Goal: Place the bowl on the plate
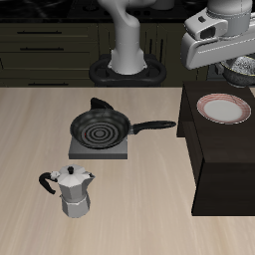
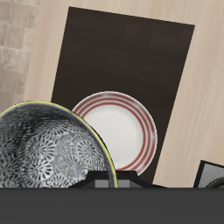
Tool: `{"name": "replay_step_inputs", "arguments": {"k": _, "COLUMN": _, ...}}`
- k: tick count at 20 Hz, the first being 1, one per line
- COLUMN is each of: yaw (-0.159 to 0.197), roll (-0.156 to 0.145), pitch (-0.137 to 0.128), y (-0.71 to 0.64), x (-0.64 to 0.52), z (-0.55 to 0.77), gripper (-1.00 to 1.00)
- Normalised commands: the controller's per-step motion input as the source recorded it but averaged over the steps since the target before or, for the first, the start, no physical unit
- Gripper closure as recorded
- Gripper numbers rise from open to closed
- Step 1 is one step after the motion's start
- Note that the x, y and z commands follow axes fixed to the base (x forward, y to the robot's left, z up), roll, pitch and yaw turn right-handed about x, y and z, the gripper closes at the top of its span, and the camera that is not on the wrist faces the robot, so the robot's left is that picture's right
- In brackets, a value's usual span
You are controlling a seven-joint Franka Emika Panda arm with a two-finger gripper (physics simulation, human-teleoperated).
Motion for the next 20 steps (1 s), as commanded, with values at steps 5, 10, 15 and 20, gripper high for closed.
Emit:
{"name": "replay_step_inputs", "arguments": {"k": 5, "yaw": -0.004, "roll": -0.013, "pitch": 0.008, "y": -0.05, "x": 0.11, "z": -0.07, "gripper": 1.0}}
{"name": "replay_step_inputs", "arguments": {"k": 10, "yaw": -0.001, "roll": -0.007, "pitch": 0.016, "y": -0.03, "x": 0.1, "z": -0.17, "gripper": 1.0}}
{"name": "replay_step_inputs", "arguments": {"k": 15, "yaw": 0.0, "roll": 0.005, "pitch": 0.026, "y": -0.02, "x": 0.1, "z": -0.21, "gripper": 1.0}}
{"name": "replay_step_inputs", "arguments": {"k": 20, "yaw": 0.014, "roll": -0.003, "pitch": 0.058, "y": 0.0, "x": 0.04, "z": -0.3, "gripper": 1.0}}
